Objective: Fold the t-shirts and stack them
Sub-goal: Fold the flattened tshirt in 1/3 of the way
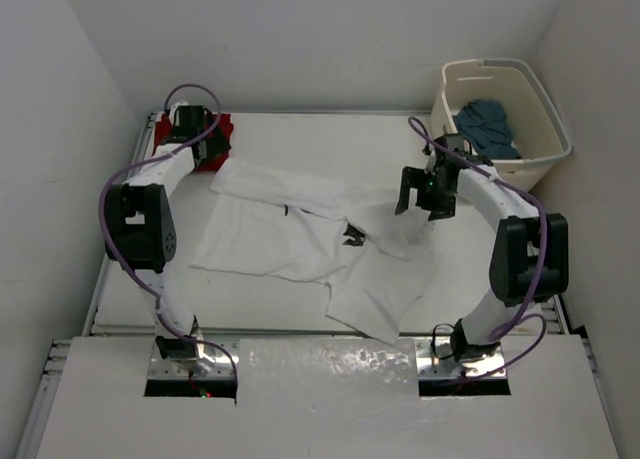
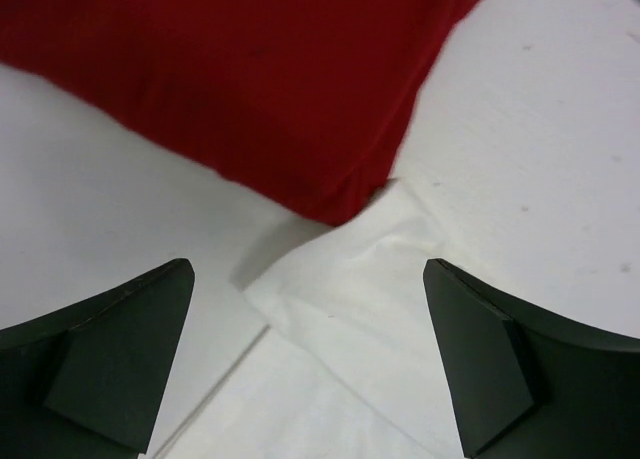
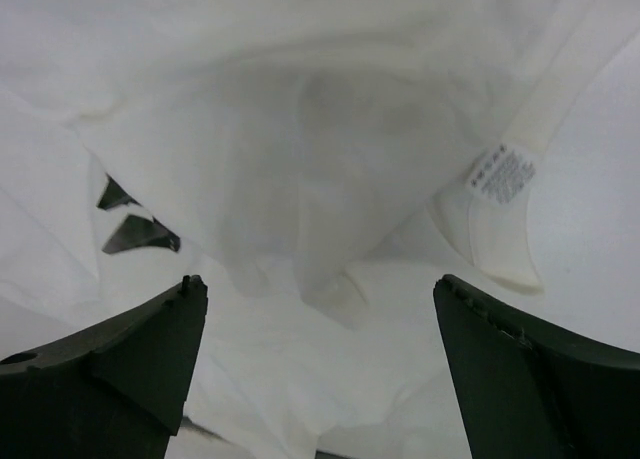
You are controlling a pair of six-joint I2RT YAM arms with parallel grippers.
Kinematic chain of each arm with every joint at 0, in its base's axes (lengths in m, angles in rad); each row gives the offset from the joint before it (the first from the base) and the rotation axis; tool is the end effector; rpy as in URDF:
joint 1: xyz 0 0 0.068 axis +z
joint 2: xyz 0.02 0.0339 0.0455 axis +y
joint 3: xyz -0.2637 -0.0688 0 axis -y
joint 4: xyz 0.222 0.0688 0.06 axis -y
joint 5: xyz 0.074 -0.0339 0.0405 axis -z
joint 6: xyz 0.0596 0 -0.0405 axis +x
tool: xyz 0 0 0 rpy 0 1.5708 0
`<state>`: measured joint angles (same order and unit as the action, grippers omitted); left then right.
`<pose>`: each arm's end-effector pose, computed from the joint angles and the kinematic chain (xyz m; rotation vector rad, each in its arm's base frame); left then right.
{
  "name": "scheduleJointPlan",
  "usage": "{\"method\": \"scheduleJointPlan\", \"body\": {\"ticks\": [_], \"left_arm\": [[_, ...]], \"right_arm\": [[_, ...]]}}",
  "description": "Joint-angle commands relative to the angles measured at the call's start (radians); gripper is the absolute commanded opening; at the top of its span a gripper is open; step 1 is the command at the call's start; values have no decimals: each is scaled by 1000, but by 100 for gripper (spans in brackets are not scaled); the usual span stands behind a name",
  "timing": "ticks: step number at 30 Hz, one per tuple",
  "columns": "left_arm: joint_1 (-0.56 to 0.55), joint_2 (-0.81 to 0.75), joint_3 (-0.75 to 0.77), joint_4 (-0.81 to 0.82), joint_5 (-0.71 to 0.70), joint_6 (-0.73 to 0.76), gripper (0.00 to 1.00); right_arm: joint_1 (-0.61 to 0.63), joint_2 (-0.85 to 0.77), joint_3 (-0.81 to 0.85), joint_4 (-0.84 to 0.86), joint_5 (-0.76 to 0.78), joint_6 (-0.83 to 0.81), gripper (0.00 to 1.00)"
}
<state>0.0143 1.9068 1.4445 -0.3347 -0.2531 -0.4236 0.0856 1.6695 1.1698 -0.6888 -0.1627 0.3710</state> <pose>0.4242 0.0210 0.2229 -0.6252 2.2526 0.0975 0.3171 0.0369 0.1990 0.3527 2.7638 0.3432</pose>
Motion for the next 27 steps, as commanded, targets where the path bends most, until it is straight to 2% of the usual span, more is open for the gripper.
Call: {"method": "scheduleJointPlan", "body": {"ticks": [1, 4, 7, 10, 15, 20, 27], "left_arm": [[-82, 27, 69, 16, 51, 2, 100], [-105, 104, 102, 46, 147, 8, 100], [-102, 172, 114, 51, 161, 2, 100], [-96, 219, 106, 40, 149, 2, 100], [-59, 255, 42, 57, 169, -14, 100], [-21, 265, 2, 66, 178, -15, 100], [9, 242, -33, 77, 183, -20, 100]], "right_arm": [[8, 61, 47, 142, -38, -6, 99], [83, 131, 109, 155, -32, -26, 99], [135, 194, 162, 144, 9, -40, 99], [164, 207, 134, 153, -4, 0, 99], [161, 136, -65, 190, -26, 46, 99], [99, 142, -171, 212, -60, 88, 99], [37, 61, -182, 175, 114, 39, 99]]}}
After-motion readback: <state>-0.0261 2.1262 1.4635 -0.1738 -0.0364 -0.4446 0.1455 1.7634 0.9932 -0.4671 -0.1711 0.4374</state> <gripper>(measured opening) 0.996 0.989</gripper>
